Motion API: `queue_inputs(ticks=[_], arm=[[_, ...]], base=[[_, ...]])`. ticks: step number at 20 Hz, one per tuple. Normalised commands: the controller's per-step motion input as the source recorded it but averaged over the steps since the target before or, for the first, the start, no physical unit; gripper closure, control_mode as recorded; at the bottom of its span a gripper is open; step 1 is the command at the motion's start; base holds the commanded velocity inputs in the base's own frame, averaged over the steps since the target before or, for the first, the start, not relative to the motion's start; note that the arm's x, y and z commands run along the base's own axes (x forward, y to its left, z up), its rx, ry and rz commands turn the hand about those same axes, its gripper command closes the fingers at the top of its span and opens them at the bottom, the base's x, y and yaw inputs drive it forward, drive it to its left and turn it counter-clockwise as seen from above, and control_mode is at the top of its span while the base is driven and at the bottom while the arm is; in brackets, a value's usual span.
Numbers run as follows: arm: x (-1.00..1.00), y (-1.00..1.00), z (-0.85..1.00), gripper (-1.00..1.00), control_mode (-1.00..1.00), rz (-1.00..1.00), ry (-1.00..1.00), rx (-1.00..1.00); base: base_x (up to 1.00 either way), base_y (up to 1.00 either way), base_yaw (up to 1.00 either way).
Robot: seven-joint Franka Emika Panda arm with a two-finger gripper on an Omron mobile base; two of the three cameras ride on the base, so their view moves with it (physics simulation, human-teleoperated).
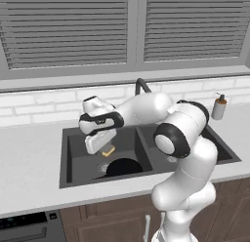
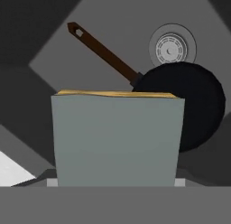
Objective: Pick the pan and sponge and place them into the sink. Then turn on the water.
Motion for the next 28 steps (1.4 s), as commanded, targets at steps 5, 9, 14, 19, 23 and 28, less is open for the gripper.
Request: queue_inputs(ticks=[5, 9, 14, 19, 23, 28], arm=[[0.05, 0.0, -0.08, 1.0, -1.0, 0.0, 0.0, -0.01], [0.16, 0.0, -0.42, 1.0, -1.0, 0.0, 0.0, 0.0], [0.16, 0.0, -0.44, 1.0, -1.0, 0.0, 0.0, 0.0], [0.14, 0.0, -0.46, 1.0, -1.0, 0.0, 0.0, 0.0], [0.13, 0.0, -0.46, 1.0, -1.0, 0.0, 0.0, 0.0], [0.09, 0.0, -0.47, 1.0, -1.0, 0.0, 0.0, 0.0]], base=[[0.0, 0.0, 0.0], [0.0, 0.0, 0.0], [0.0, 0.0, 0.0], [0.0, 0.0, 0.0], [0.0, 0.0, 0.0], [0.0, 0.0, 0.0]])
